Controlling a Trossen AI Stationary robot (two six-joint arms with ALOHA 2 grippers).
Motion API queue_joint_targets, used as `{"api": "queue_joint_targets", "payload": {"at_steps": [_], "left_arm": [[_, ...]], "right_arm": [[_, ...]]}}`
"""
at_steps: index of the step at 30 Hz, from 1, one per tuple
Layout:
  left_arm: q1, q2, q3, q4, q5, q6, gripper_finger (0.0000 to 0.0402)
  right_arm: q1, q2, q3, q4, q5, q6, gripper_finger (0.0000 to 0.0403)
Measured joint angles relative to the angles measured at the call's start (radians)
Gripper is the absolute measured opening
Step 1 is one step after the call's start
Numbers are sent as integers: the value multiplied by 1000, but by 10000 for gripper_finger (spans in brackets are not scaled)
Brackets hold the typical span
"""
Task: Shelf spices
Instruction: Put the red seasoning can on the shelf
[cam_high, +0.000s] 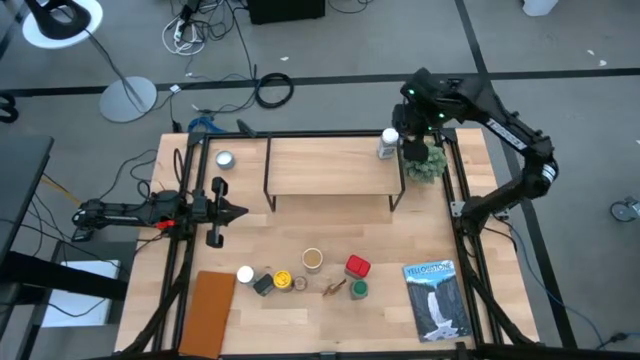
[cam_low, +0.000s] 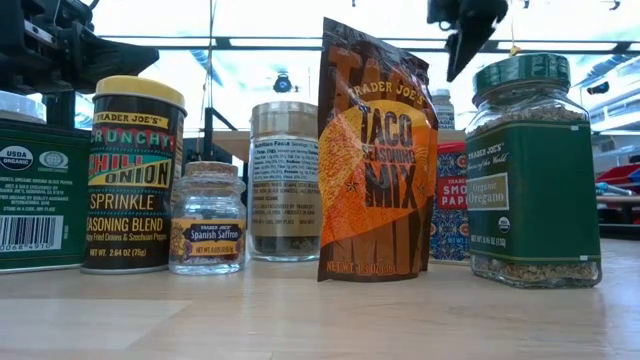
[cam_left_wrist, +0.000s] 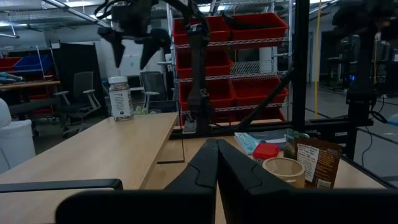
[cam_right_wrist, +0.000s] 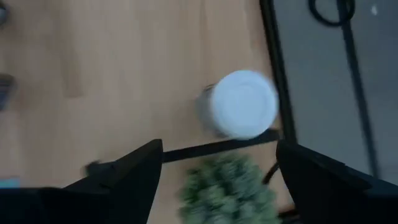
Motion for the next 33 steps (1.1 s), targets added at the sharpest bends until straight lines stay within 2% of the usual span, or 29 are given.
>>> {"api": "queue_joint_targets", "payload": {"at_steps": [8,16,23,33], "left_arm": [[0,0,0,0,0,0,12],[0,0,0,0,0,0,12],[0,0,0,0,0,0,12],[0,0,0,0,0,0,12]], "right_arm": [[169,-65,0,-77,-88,167,308],[398,-28,0,42,-130,324,308],[549,61,0,78,-107,310,308],[691,172,0,68,-80,294,308]]}}
